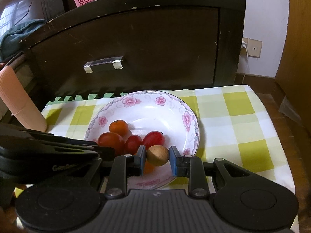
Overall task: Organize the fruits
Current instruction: 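Carry the brown fruits in both tools over the flowered bowl, then open the left tool to drop its brown fruit while the right tool drops its own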
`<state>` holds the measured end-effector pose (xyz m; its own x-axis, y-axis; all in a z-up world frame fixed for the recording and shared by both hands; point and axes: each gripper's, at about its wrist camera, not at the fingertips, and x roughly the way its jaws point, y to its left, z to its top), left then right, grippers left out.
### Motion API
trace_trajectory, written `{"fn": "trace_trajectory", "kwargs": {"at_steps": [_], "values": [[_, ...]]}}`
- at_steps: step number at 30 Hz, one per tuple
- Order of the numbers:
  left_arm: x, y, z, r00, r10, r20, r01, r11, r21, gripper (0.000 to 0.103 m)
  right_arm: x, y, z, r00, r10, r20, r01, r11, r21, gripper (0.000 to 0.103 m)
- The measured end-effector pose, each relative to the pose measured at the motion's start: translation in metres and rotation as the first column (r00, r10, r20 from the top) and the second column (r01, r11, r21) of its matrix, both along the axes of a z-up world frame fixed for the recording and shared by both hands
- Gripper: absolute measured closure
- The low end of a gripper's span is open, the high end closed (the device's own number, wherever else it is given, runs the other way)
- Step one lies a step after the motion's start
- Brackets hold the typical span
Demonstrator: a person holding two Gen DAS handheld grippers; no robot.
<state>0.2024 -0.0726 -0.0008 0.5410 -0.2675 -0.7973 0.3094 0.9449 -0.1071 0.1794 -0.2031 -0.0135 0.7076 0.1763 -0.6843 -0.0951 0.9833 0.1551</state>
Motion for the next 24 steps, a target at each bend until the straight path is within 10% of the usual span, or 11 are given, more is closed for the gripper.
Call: {"fn": "trace_trajectory", "kwargs": {"at_steps": [24], "values": [[0.0015,0.0063,0.001,0.999,0.039,0.002,-0.039,0.999,-0.008,0.051,0.0092,-0.0054,-0.0094,0.999,-0.035,-0.029,0.036,0.999,0.039,0.072]]}}
